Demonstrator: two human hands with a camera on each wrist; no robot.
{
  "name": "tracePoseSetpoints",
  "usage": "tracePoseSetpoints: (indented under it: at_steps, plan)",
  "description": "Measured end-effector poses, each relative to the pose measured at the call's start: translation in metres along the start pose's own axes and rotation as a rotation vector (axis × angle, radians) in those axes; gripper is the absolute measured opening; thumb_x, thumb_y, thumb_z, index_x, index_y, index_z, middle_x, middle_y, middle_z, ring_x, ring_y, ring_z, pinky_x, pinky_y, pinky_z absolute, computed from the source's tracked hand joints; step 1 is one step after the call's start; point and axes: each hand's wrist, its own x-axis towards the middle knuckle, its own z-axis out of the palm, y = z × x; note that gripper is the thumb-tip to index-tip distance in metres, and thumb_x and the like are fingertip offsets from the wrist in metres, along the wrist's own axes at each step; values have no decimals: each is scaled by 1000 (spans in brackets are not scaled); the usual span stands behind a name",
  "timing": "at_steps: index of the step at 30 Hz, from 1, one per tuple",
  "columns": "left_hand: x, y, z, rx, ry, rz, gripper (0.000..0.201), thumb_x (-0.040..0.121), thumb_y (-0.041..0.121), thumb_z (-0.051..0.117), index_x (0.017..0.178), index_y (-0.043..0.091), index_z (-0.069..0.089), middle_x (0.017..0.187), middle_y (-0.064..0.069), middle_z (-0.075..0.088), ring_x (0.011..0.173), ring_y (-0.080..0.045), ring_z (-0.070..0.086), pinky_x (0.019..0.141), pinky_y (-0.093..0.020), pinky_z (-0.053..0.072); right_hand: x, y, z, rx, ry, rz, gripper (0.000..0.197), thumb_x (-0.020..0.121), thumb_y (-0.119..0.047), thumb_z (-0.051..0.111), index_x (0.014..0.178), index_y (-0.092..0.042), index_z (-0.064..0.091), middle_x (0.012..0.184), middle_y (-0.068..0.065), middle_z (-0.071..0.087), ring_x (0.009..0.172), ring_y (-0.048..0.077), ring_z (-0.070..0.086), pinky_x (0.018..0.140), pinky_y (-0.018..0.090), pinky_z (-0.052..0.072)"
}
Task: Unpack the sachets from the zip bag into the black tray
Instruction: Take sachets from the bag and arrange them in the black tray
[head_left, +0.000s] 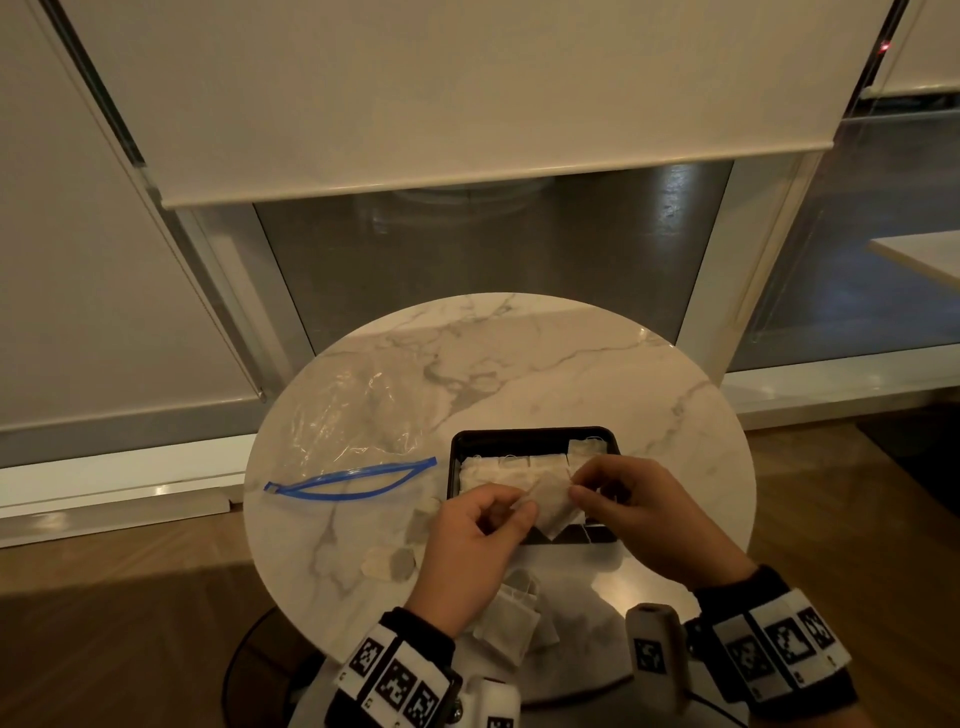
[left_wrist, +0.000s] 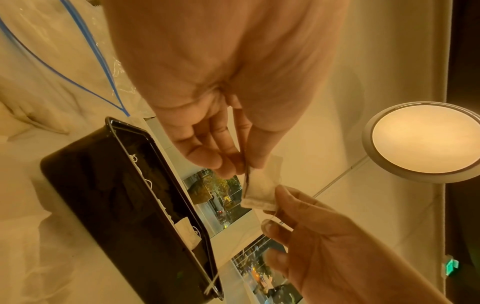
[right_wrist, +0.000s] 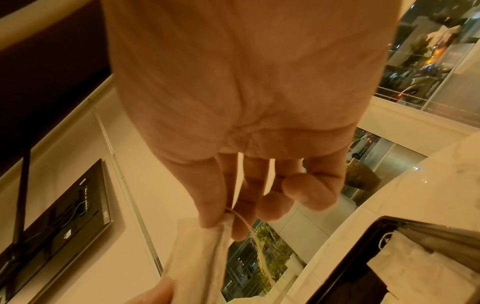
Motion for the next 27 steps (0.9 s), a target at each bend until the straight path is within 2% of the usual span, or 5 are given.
tracePoseSetpoints:
  at_steps: [4,8,11,18,27]
  plan:
    - [10,-6,-10,186,38,-18,9,94,31,67,101,34,71,92,16,71,88,1,65,79,-15,53,9,2,-14,-47,47,34,7,94,-23,65,92,-28,70,85,-10,70,80,2,64,72,23,56]
    - [24,-26,-26,728,30,12,21,96,45,57,112,36,68,104,17,66,96,-4,60,87,-30,55,32,24,-30,-221,99,85,10,96,-20,62,97,-27,69,89,-14,67,81,4,62,72,17,48]
    - [27,-37,-27,915,15,11,24,95,47,56,112,37,70,105,12,67,98,-10,60,85,-36,55,51,44,-35,-364,59,138,12,97,-18,61,101,-24,70,92,-10,65,86,10,60,77,20,45]
    - [27,-51,-23,943,-31,-36,20,93,48,59,106,39,72,109,15,65,102,-9,59,88,-36,54,77,54,-29,-678,-229,218,15,97,-22,58,104,-25,70,106,0,68,95,20,62,92,34,53]
    - [29,-54,-29,885,-55,-37,19,92,46,61,105,39,74,109,17,66,102,-8,59,89,-36,53,95,50,-18,-894,-385,220,14,95,-25,60,104,-27,70,105,-1,68,95,20,63,81,30,52]
